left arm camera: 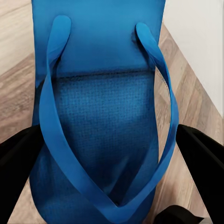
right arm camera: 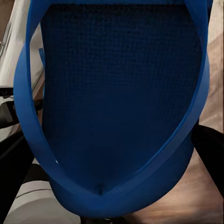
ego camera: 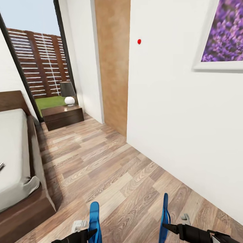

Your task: In the bedroom, move the book from the bed onto either nightstand, and place the two sandals side by side next to the bed.

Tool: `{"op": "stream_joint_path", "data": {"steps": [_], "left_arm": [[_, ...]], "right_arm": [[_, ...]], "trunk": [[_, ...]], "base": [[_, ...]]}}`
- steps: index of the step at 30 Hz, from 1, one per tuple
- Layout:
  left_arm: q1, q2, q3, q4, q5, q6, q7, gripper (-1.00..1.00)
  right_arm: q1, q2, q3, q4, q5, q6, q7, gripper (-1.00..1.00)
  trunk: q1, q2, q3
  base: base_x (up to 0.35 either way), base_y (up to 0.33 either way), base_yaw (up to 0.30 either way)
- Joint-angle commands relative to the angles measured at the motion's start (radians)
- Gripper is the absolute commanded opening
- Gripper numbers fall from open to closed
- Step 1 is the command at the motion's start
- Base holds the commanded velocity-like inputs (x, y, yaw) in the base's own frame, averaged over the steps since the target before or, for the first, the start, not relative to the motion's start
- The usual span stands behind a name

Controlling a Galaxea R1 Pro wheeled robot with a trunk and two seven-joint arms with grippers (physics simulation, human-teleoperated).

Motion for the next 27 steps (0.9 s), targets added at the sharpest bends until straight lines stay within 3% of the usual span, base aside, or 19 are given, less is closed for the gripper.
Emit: {"op": "stream_joint_path", "data": {"steps": [1, 18, 27], "left_arm": [[0.0, -0.003, 0.002, 0.001, 0.004, 0.003, -0.004, -1.0], [-0.001, -0.007, 0.002, 0.001, 0.003, 0.003, -0.004, -1.0], [-0.001, -0.007, 0.002, 0.001, 0.003, 0.002, -0.004, -1.0]], "right_arm": [[0.0, 0.0, 0.007, -0.001, -0.01, 0.006, 0.003, -1.0], [0.0, 0.0, 0.007, -0.001, -0.01, 0.006, 0.003, -1.0], [0.0, 0.0, 0.007, -0.001, -0.01, 0.006, 0.003, -1.0]], "trunk": [[0.0, 0.0, -0.001], [0.0, 0.0, -0.001], [0.0, 0.0, -0.001]], "base": [[0.25, -0.226, 0.0], [0.226, -0.226, 0.002], [0.201, -0.219, 0.101]]}}
